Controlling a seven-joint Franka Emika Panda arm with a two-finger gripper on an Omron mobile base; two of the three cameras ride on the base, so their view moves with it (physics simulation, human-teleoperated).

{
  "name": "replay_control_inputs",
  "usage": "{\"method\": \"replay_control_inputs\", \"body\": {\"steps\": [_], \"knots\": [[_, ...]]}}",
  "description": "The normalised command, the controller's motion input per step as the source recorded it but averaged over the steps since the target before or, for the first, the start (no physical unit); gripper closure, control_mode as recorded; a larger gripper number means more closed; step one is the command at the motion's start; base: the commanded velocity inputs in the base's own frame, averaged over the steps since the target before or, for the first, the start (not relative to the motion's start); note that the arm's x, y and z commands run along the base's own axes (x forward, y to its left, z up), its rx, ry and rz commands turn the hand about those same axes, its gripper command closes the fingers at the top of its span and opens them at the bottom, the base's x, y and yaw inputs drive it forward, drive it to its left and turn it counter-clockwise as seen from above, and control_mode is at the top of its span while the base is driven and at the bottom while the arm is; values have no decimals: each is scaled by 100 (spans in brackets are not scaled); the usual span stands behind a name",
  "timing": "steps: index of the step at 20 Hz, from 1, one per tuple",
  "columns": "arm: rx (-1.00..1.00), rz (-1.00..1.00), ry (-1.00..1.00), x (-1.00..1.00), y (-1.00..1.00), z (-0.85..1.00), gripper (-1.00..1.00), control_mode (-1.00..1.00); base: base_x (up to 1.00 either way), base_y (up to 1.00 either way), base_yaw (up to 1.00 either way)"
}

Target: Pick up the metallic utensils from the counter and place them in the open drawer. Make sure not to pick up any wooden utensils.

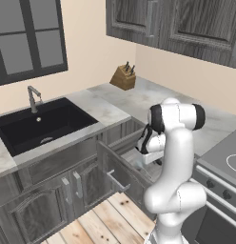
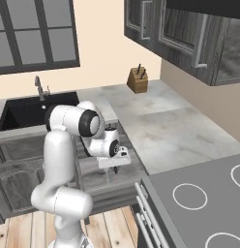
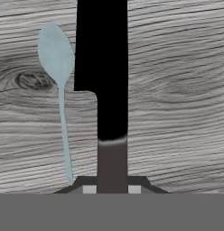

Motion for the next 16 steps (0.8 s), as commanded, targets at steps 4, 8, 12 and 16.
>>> {"method": "replay_control_inputs", "body": {"steps": [4, 8, 12, 16], "knots": [[0, 0, -4, 26, -1, -37, 100, -100, 0, 0, 0], [0, 0, -2, 22, -2, -41, 100, -100, 0, 0, 0], [0, 0, 0, 23, -1, -35, 100, -100, 0, 0, 0], [0, 0, 0, 22, -14, -32, 100, -100, 0, 0, 0]]}}
